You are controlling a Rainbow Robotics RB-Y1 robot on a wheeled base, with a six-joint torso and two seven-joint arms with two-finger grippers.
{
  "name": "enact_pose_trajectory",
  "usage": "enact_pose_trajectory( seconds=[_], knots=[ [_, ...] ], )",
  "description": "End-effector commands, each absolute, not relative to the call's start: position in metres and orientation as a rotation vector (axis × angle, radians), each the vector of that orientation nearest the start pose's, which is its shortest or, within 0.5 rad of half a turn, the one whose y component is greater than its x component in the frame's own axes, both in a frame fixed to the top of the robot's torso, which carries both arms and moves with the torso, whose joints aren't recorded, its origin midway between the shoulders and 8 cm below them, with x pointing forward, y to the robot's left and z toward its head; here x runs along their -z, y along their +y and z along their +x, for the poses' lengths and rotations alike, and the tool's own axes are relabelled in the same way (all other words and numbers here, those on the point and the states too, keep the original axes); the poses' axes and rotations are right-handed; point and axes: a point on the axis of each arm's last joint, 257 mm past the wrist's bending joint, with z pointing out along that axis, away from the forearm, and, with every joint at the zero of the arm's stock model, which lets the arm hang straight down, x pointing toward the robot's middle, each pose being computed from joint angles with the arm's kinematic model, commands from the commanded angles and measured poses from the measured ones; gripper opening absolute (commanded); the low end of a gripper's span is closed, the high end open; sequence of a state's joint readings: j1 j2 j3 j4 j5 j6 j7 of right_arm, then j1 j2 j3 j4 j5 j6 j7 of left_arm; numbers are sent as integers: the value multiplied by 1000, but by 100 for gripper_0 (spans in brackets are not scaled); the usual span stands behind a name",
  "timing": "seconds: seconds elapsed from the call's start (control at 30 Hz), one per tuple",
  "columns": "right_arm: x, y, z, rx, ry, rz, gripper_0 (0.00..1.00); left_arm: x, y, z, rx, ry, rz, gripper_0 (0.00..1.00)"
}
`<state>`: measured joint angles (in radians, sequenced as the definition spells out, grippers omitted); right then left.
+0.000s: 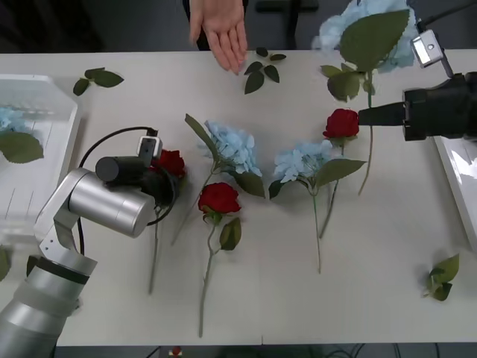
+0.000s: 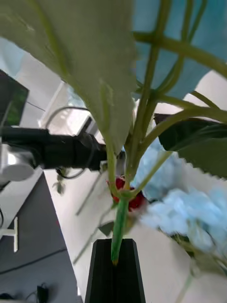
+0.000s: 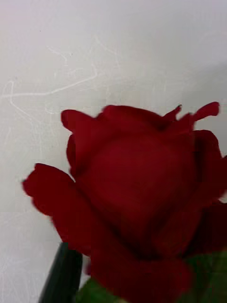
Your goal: Place the red flowers into the right box and the blue flowers into the left box. If a person shows an open palm, hand one flower to the person first, then continue sorting.
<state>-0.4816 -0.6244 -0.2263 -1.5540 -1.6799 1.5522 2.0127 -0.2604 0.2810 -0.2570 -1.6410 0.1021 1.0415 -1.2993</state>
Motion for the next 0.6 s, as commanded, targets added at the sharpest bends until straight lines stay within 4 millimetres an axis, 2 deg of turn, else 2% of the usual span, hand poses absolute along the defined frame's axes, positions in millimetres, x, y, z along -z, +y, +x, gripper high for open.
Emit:
enact_pose_trajectory(
  seconds=[0.03, 0.2, 0.3, 0.37, 0.6],
  knots=[
    [31, -140, 445, -1148, 1816, -845, 0, 312, 183, 531, -8, 2310, 200, 0],
    [21, -132, 448, -1158, 1762, -840, 0, 312, 183, 532, -8, 2308, 198, 0],
    [11, -133, 460, -1006, 1676, -908, 0, 312, 183, 531, -5, 2307, 198, 0],
    [-6, -130, 471, -872, 1571, -947, 0, 312, 183, 531, -5, 2308, 196, 0],
    [-58, -115, 509, -572, 1263, -956, 0, 310, 181, 532, 4, 2301, 193, 0]
  ],
)
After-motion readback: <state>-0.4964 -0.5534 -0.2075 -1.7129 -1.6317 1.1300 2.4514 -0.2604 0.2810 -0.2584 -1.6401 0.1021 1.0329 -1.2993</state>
